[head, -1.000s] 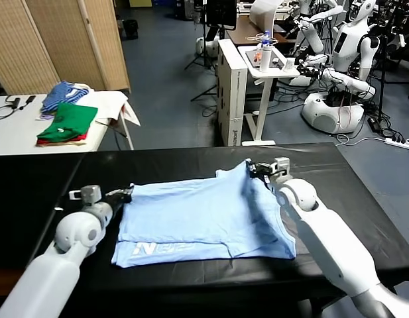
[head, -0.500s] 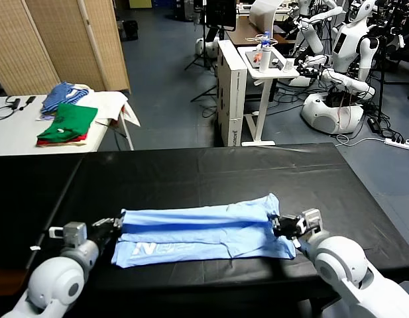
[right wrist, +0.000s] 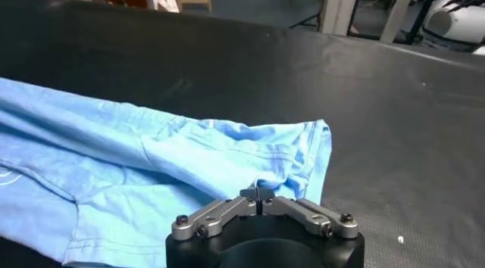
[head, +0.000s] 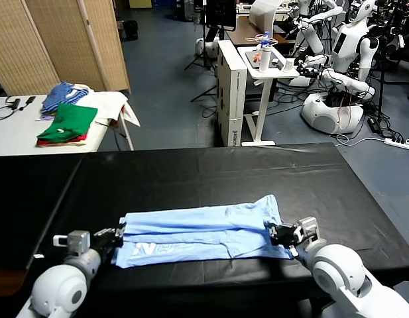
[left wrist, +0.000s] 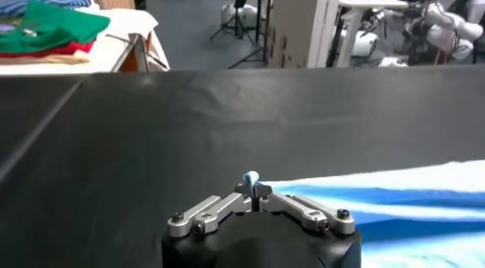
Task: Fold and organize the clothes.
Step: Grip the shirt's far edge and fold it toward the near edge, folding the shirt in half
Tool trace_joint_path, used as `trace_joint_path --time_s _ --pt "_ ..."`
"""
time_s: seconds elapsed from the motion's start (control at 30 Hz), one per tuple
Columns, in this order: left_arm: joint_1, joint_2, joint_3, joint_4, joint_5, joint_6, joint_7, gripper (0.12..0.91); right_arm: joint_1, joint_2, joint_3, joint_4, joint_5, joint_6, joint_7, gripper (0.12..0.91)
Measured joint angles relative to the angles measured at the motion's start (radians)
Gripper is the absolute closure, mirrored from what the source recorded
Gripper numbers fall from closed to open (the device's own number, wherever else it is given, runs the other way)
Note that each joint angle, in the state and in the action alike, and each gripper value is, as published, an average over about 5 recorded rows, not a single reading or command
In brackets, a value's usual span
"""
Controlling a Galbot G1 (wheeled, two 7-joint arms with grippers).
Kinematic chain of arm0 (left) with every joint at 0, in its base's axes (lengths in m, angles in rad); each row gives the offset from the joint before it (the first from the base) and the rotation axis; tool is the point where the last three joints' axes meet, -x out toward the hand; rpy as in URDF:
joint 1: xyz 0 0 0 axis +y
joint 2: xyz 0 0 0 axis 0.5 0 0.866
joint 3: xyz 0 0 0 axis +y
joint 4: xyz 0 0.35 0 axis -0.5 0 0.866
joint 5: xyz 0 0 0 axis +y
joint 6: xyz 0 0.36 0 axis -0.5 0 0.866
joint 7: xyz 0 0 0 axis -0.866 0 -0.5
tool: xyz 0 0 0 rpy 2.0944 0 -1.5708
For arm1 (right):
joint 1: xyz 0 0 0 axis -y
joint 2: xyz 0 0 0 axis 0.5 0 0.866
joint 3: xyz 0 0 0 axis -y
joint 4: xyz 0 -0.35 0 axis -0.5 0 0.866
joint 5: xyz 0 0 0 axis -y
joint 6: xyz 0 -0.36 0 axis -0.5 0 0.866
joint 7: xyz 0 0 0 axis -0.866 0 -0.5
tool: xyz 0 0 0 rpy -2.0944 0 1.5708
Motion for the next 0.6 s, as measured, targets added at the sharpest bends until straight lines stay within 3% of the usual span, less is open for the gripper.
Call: trace_joint_path --time_s 0.27,0.37,0.47,0.6 --pt "0.025 -0.014 -0.001 -0.007 0.011 0.012 0.000 0.868 -0.009 0.002 0.003 0.004 0.002 0.000 -0.004 0.886" --pt "0.042 -0.024 -0.006 -0.023 0.026 0.021 -0.007 0.821 -0.017 0.002 0.009 0.013 0.007 0.000 -0.004 0.873" --pt "0.064 -0.037 -0.014 -0.044 0.048 0.023 -0.021 0.699 -0.027 0.001 0.019 0.025 0.010 0.000 -0.004 0.762" --pt "0.099 -0.060 -0.034 -0.078 0.065 0.023 -0.045 0.474 -0.040 0.001 0.037 0.045 0.014 0.000 -0.004 0.518"
